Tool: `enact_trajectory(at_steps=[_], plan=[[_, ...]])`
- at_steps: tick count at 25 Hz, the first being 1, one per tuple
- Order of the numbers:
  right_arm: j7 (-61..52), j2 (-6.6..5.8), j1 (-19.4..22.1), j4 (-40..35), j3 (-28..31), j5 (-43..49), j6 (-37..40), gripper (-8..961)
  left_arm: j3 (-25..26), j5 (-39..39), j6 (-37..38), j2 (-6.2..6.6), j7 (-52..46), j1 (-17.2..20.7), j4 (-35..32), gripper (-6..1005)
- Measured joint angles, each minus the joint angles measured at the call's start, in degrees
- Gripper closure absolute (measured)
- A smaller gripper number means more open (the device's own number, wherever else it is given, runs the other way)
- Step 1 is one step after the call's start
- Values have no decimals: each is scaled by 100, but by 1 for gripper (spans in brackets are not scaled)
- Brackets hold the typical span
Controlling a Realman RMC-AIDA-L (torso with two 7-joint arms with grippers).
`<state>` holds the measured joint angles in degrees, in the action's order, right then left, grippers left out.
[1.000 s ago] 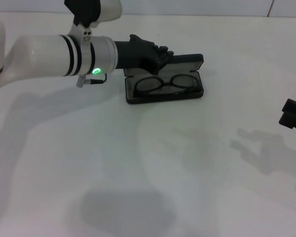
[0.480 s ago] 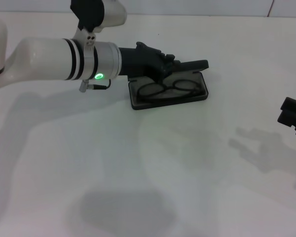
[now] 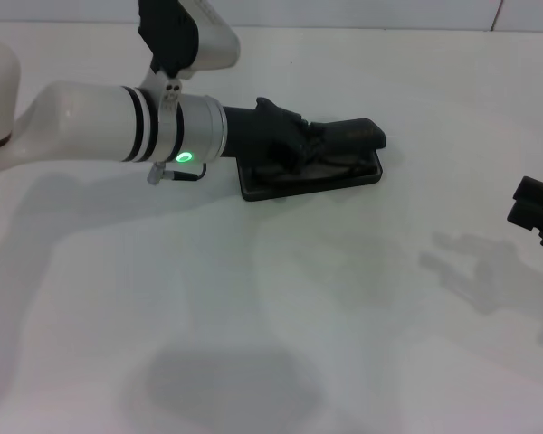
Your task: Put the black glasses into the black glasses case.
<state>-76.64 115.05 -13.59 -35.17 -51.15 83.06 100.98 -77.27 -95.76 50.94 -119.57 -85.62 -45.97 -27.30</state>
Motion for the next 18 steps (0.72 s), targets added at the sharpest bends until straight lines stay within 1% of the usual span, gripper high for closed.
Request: enact_trajectory(at_steps=[12,15,18], plan=[[0,-1,-38,108,0,0,-18,586,-51,19,197,-8,-2,9,55,824],[0,-11,-24,113,0,23,-18,586,-28,82,591,-11,-13,95,-165,824],[0,-13,-52,59,-2,168,-13,585,94,98,1357,-10,-180,457,-868,824]])
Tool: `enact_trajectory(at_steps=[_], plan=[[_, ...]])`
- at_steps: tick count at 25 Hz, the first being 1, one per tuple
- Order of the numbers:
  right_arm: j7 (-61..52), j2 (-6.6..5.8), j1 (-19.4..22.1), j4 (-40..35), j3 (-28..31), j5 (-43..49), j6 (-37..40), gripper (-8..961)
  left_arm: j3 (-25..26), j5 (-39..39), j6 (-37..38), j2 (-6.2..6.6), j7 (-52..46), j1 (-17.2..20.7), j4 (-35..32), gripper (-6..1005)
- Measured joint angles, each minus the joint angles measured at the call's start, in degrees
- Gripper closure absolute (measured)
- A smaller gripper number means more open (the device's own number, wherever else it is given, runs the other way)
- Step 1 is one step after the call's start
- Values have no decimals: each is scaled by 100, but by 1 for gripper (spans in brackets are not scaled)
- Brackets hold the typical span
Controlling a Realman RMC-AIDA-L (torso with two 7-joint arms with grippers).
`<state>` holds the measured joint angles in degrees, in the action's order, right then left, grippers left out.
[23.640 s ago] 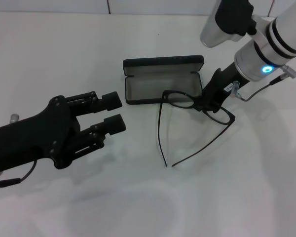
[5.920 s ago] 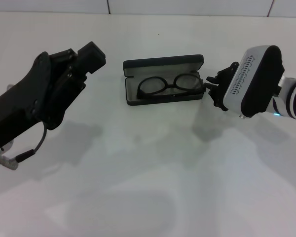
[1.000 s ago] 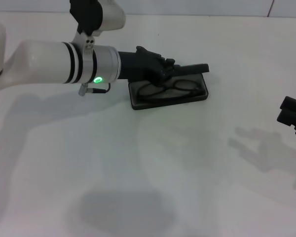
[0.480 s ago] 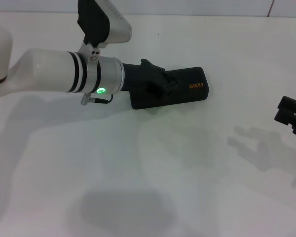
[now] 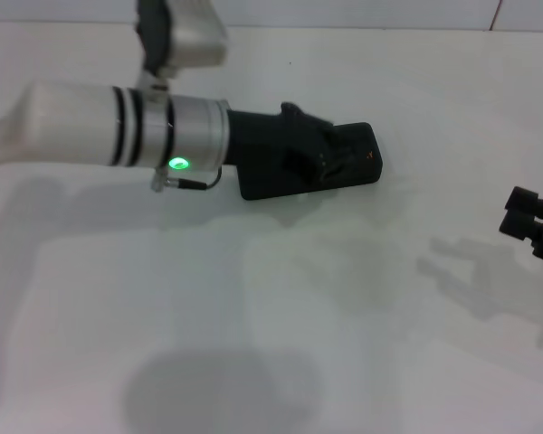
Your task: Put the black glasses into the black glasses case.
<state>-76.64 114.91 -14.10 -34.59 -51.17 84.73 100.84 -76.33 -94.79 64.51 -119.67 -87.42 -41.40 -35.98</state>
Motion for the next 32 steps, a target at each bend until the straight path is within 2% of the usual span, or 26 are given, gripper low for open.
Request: enact_trajectory(at_steps=[3,6,9,12,15,20,23,28,32], plan=[[0,0,-20,-196,-10,192,36,585,240,194,1045,20,-135,528,-948,824],[63,13,-57,-406,-167,285,70,584,672,624,2208,98,-153,921,-1427,823],[302,23,-153,-548,-462,269,174,582,1218,942,3244,201,22,1155,-1477,823],[575,36,-272,-731,-780,196,282,581,1525,928,3963,242,688,1441,-1416,738],[612,46,-476,-838,-930,96,348,579,1563,861,4176,299,1147,1775,-1407,641],[572,58,-818,-861,-943,-77,535,381,1625,932,4263,370,1126,1928,-1254,444],[529,57,-997,-881,-961,-90,565,259,1646,957,4321,438,1127,1931,-1053,421],[522,65,-1173,-840,-1070,-63,508,63,1708,1008,4358,483,1147,1901,-912,391],[522,85,-1233,-833,-1263,-82,332,63,1711,1017,4362,489,1169,1894,-910,391]])
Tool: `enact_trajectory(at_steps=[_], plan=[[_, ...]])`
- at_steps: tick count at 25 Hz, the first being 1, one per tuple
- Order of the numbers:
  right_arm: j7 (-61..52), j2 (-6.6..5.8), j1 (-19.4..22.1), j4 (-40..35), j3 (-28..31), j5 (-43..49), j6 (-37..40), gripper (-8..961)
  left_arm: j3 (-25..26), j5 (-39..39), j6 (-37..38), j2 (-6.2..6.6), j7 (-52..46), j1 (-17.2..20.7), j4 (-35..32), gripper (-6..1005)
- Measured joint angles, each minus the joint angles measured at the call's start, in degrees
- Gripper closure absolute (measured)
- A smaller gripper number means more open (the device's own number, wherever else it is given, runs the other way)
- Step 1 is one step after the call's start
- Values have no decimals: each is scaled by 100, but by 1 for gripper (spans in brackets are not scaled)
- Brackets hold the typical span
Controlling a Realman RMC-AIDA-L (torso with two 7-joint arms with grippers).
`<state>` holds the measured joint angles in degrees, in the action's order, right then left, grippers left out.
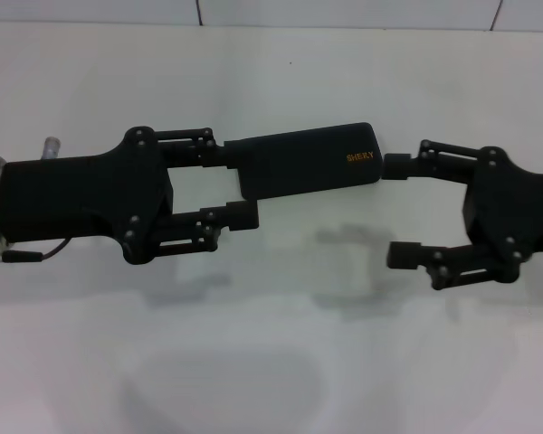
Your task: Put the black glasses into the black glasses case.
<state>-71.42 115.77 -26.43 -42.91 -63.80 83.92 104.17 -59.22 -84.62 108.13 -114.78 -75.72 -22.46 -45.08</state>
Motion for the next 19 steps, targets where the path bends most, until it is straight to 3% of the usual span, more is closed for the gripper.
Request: enact_trajectory(at_steps=[19], plan=[[3,25,-90,35,-291,-95,-310,63,63,-50,-12,-42,110,52,22,391]])
